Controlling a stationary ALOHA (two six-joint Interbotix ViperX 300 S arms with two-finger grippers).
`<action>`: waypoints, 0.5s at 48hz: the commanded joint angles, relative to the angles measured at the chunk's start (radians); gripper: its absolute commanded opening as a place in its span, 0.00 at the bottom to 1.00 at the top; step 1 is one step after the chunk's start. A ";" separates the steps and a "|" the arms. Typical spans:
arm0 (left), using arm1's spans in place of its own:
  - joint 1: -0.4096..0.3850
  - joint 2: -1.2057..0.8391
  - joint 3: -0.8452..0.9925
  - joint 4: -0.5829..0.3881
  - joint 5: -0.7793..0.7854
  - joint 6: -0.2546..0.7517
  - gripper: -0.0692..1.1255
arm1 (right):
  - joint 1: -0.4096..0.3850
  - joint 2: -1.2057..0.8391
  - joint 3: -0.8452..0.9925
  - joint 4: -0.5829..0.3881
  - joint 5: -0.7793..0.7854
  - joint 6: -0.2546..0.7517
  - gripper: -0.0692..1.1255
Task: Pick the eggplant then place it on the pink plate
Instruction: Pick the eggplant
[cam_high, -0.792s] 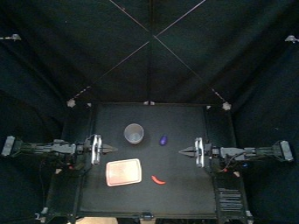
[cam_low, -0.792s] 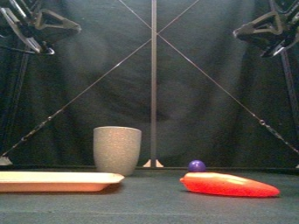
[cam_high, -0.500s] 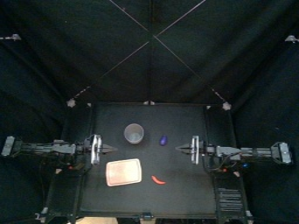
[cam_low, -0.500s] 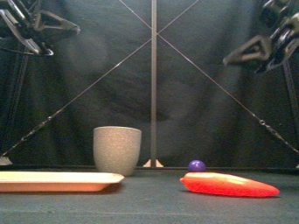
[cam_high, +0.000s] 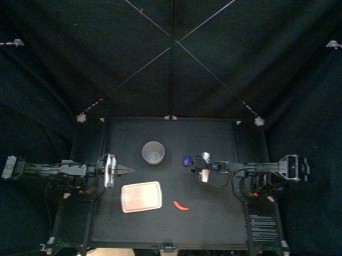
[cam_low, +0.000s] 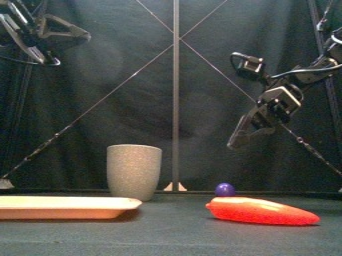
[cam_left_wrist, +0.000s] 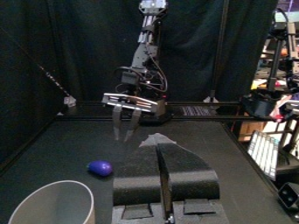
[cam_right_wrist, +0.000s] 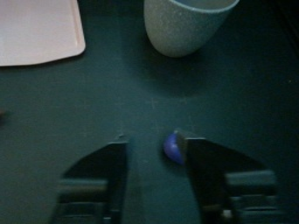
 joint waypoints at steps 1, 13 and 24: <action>0.003 0.003 -0.012 0.003 -0.003 0.002 0.04 | -0.031 0.025 -0.041 0.003 0.008 0.002 0.96; 0.003 0.003 -0.009 0.003 -0.002 0.002 0.04 | -0.092 0.101 -0.071 -0.021 0.048 -0.014 0.91; 0.005 0.003 -0.006 0.003 0.000 0.002 0.04 | -0.106 0.192 -0.110 -0.051 0.098 -0.012 0.91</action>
